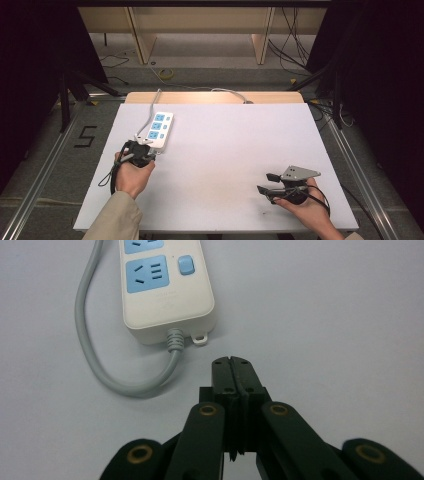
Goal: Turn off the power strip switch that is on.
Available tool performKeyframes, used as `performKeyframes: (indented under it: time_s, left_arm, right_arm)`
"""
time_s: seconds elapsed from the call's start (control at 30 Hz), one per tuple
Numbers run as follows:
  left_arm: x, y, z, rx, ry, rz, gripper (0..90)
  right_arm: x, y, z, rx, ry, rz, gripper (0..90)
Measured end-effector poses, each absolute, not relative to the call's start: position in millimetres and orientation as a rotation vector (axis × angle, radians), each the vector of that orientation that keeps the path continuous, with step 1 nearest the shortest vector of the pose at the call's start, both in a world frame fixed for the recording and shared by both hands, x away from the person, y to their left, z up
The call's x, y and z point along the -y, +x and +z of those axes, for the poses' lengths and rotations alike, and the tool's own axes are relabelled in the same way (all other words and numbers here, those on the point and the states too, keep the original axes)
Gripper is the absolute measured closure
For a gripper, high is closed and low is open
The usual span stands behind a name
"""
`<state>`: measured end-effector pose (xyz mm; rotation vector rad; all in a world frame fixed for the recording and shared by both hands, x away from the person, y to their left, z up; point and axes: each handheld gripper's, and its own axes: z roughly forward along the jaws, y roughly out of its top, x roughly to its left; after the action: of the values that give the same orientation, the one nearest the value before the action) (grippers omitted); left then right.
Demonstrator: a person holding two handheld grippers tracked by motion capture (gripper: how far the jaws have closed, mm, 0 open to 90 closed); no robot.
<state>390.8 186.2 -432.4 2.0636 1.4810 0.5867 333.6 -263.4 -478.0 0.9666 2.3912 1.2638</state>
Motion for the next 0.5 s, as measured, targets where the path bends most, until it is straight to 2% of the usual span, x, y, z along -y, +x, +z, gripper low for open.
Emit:
performKeyframes:
  time_s: [0.5]
  left_arm:
    - [-187.3, 397.5, -429.5, -1.492, 2.064, 0.6, 89.8]
  right_arm:
    - [263.5, 333.6, -477.9, -2.387, 0.966, 1.268, 41.2]
